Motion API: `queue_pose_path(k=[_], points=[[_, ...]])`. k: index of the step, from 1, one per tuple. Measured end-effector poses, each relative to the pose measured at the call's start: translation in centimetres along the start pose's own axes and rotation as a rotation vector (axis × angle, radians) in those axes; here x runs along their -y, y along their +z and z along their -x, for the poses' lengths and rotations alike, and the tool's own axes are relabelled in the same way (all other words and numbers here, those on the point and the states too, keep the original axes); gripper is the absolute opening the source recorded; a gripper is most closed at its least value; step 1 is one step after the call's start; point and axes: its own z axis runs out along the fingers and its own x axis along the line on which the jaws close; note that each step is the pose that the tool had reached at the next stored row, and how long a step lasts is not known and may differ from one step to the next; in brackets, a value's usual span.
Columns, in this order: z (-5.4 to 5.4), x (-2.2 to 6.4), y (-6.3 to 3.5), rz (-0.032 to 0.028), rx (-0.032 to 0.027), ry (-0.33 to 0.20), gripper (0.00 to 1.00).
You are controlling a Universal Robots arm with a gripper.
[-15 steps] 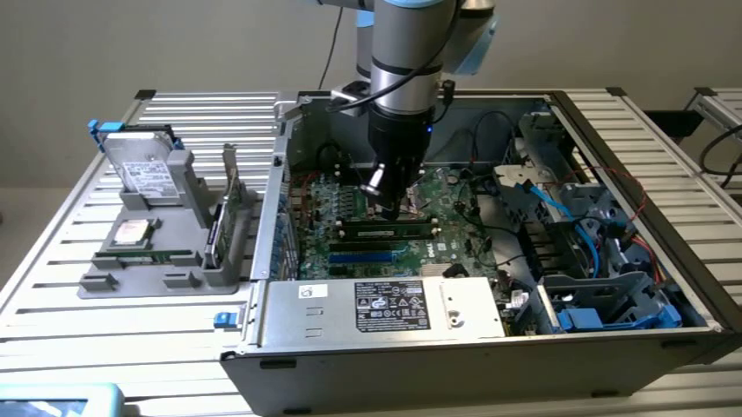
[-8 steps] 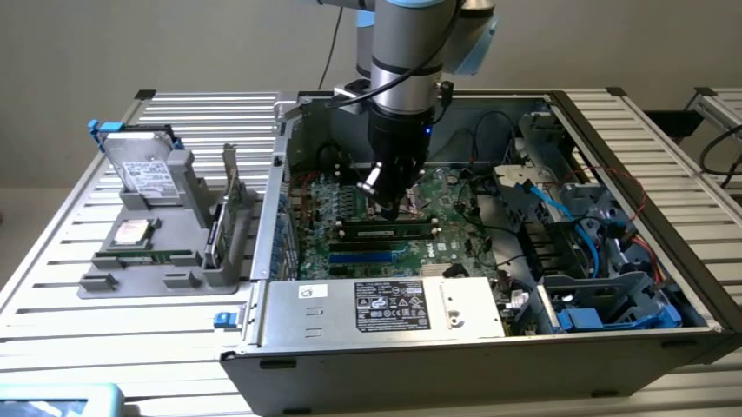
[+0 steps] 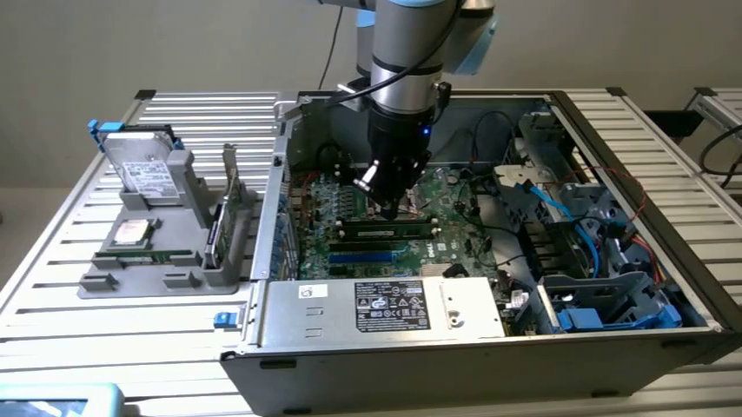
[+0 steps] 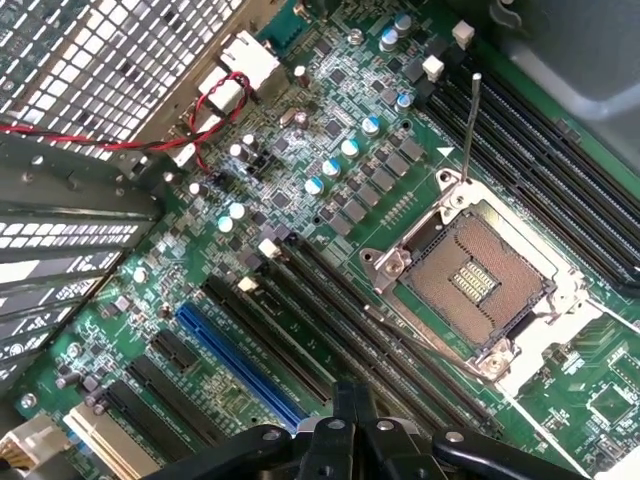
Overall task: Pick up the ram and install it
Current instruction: 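Press down the ram until it locks into place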
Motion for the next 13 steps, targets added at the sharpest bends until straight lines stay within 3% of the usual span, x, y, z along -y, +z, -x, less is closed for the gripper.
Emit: queue_pose_path(k=[13], points=[[0.00, 0.00, -0.01, 0.0049, 0.0017, 0.139, 0.11]])
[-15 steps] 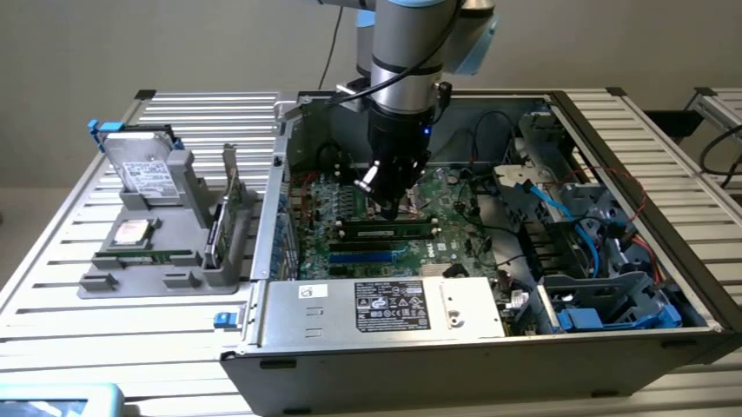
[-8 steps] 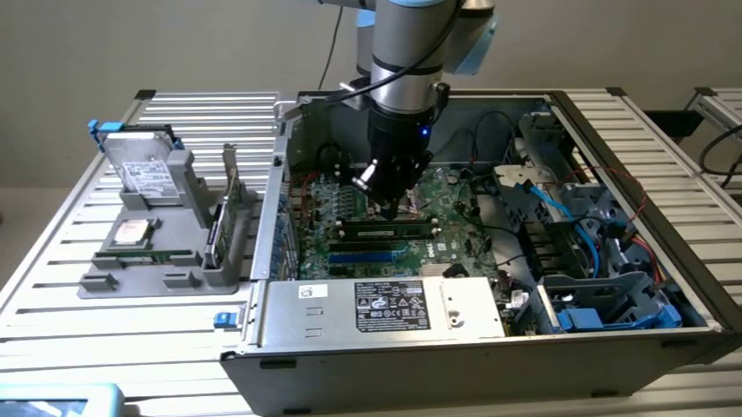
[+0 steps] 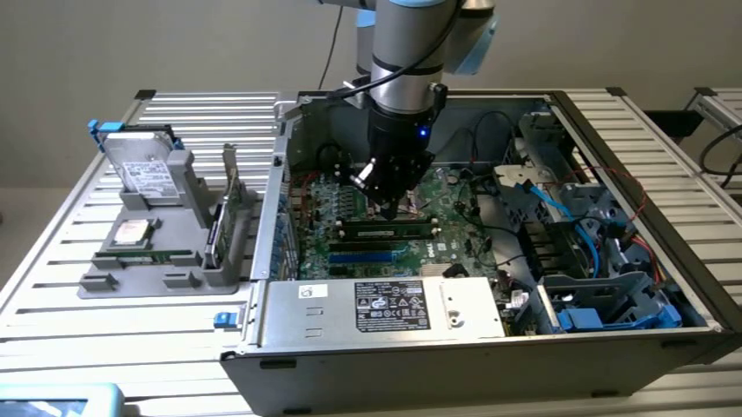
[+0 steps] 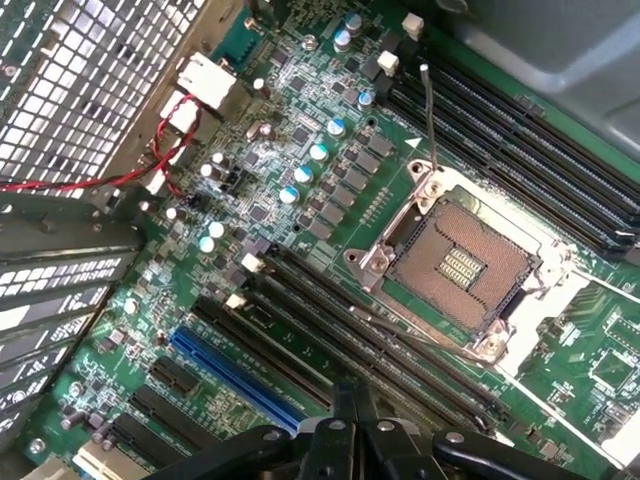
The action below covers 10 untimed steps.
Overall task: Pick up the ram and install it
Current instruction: 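Press down the ram until it locks into place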
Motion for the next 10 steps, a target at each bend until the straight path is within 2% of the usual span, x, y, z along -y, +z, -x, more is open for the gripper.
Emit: queue_pose_path(k=[7, 10], points=[[0.01, -0.01, 0.16, 0.0059, -0.0028, 0.085, 0.11], [0.02, -0.01, 0.23, 0.0042, 0.0025, 0.116, 0.11]])
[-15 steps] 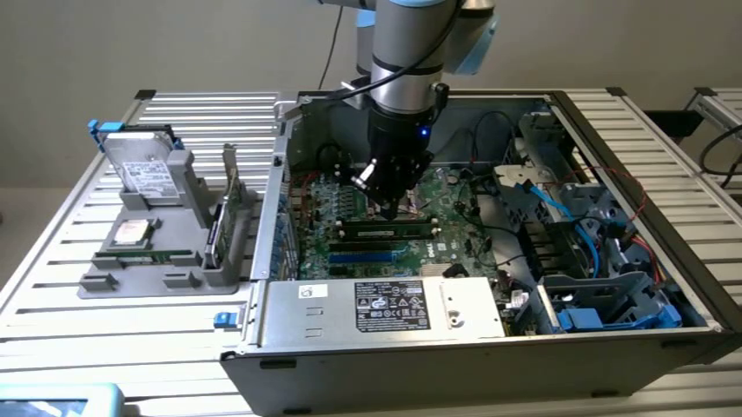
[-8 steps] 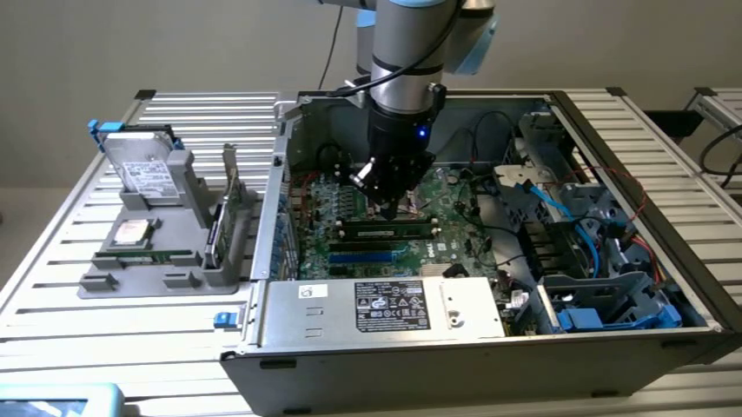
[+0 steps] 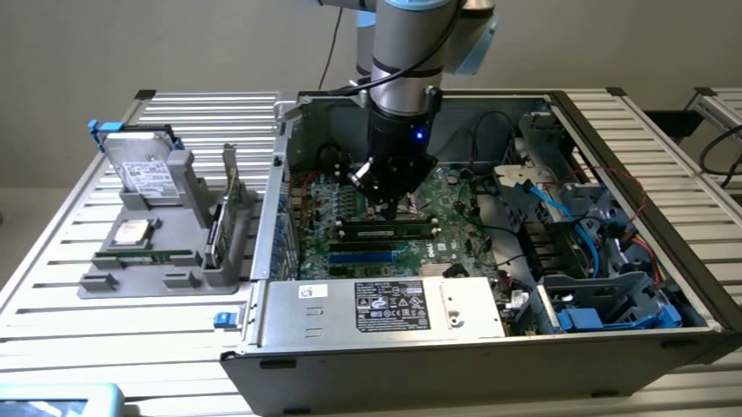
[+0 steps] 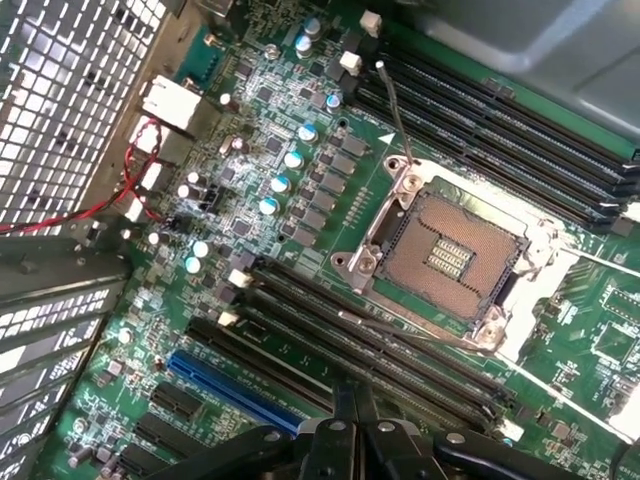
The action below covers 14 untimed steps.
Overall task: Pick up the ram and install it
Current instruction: 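Press down the ram until it locks into place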
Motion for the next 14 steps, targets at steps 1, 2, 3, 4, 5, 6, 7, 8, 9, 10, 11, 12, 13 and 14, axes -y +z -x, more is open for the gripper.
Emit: queue_pose_path(k=[1, 2, 3, 4, 5, 6, 7, 8, 9, 10, 11, 12, 13, 14], points=[[0.00, 0.00, 0.01, -0.0001, 0.0016, 0.011, 0.11], [0.00, 0.00, 0.01, 0.0001, 0.0024, 0.024, 0.11], [0.00, 0.00, 0.01, 0.0003, 0.0029, 0.036, 0.11], [-0.01, 0.00, 0.00, 0.0007, 0.0026, 0.048, 0.11], [-0.02, 0.00, 0.00, 0.0012, 0.0027, 0.058, 0.11], [-0.02, 0.00, -0.03, 0.0006, 0.0044, 0.065, 0.11], [-0.02, 0.00, -0.06, -0.0008, 0.0065, 0.071, 0.11], [-0.01, 0.00, -0.09, -0.0032, 0.0071, 0.079, 0.11], [-0.01, 0.00, -0.12, -0.0061, 0.0069, 0.086, 0.11], [-0.02, 0.00, -0.14, -0.0090, 0.0066, 0.093, 0.11], [-0.02, 0.01, -0.17, -0.0120, 0.0058, 0.100, 0.11], [-0.02, 0.01, -0.20, -0.0149, 0.0047, 0.109, 0.11], [-0.02, 0.01, -0.23, -0.0175, 0.0036, 0.116, 0.11], [-0.02, 0.01, -0.26, -0.0195, 0.0026, 0.124, 0.11]])
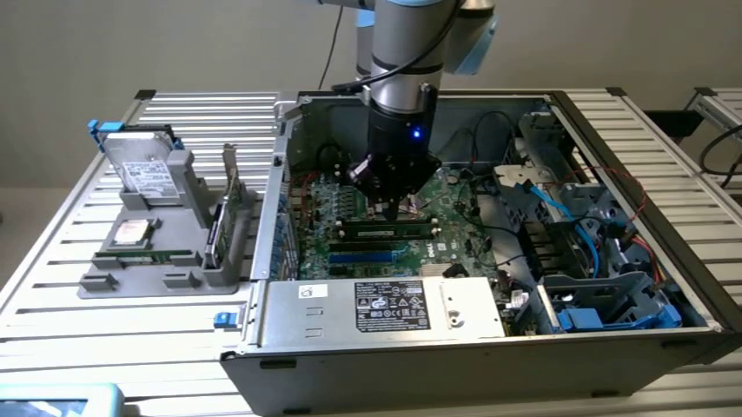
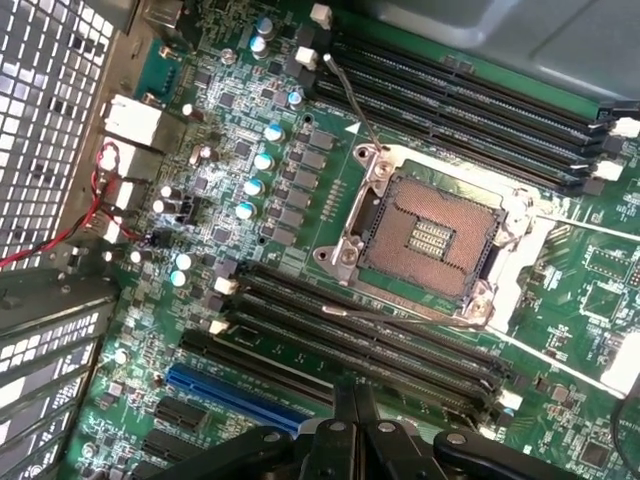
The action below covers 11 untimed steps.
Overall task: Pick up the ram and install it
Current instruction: 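Press down the ram until it locks into place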
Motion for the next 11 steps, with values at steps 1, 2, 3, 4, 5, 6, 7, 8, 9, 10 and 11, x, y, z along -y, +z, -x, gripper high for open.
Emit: queue_pose_path(k=[1, 2, 3, 4, 5, 6, 7, 8, 9, 10, 11], points=[[0.00, 0.00, -0.02, -0.0006, -0.0005, 0.008, 0.11], [0.00, 0.00, -0.04, -0.0006, -0.0008, 0.015, 0.11], [-0.01, 0.00, -0.06, -0.0005, -0.0013, 0.023, 0.11], [-0.01, 0.00, -0.09, -0.0003, -0.0016, 0.031, 0.11], [-0.01, 0.00, -0.10, -0.0003, -0.0016, 0.037, 0.11], [-0.01, 0.00, -0.11, -0.0002, -0.0012, 0.043, 0.11], [0.00, 0.01, -0.12, -0.0002, -0.0006, 0.050, 0.11], [0.00, 0.01, -0.13, -0.0001, -0.0005, 0.058, 0.11], [0.00, 0.01, -0.14, 0.0000, -0.0004, 0.065, 0.11], [-0.01, 0.00, -0.14, 0.0004, -0.0007, 0.074, 0.11], [-0.01, 0.01, -0.15, 0.0008, -0.0013, 0.083, 0.11]])
